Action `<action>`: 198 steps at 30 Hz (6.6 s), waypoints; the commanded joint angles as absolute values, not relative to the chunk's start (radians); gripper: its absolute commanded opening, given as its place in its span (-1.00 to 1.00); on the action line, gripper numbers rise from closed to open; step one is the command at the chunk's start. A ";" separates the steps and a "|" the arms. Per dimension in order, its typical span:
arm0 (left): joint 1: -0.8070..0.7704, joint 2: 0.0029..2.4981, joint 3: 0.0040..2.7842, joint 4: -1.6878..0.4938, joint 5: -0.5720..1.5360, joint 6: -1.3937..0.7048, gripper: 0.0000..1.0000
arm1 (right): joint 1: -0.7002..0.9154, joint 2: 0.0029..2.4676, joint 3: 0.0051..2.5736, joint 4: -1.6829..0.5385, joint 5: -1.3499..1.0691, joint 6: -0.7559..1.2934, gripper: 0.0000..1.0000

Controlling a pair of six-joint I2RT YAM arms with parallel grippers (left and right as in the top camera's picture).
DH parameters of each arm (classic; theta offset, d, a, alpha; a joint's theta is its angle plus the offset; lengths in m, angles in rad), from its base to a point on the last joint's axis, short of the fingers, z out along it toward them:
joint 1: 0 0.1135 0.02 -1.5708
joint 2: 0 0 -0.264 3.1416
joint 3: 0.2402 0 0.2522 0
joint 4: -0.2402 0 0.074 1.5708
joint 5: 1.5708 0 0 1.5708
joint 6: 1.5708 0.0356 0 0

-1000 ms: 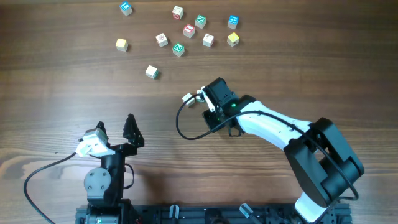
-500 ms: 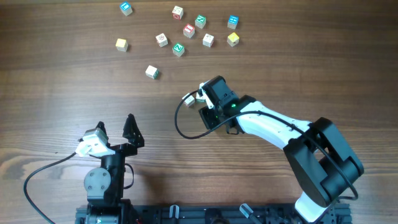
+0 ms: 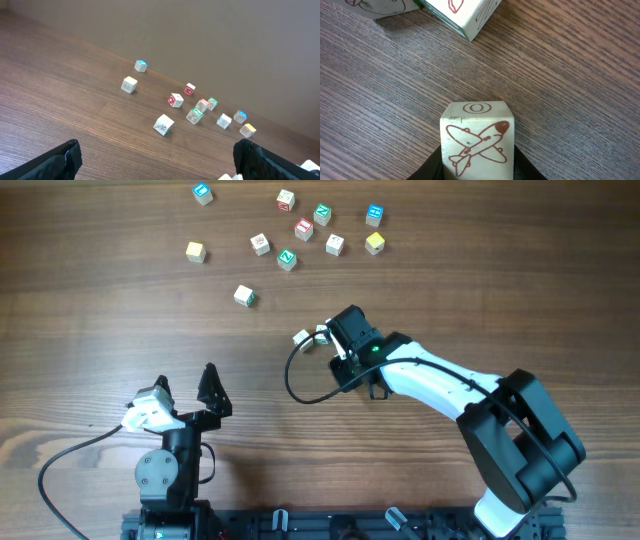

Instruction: Form a circle

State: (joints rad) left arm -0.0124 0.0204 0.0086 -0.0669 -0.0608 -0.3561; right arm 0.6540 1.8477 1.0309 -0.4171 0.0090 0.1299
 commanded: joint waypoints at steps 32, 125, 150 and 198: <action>-0.018 0.016 0.006 -0.068 -0.057 -0.344 1.00 | 0.653 1.868 1.017 -0.292 0.006 0.134 -0.26; -0.018 0.016 0.006 -0.068 -0.057 -0.344 1.00 | 0.651 1.868 1.017 -0.281 0.063 0.108 -0.30; -0.018 0.016 0.006 -0.068 -0.057 -0.344 1.00 | 0.651 1.868 1.017 -0.301 0.019 0.108 -0.31; -0.018 0.016 0.006 -0.068 -0.057 -0.344 1.00 | 0.651 1.866 1.017 -0.269 0.001 0.107 0.06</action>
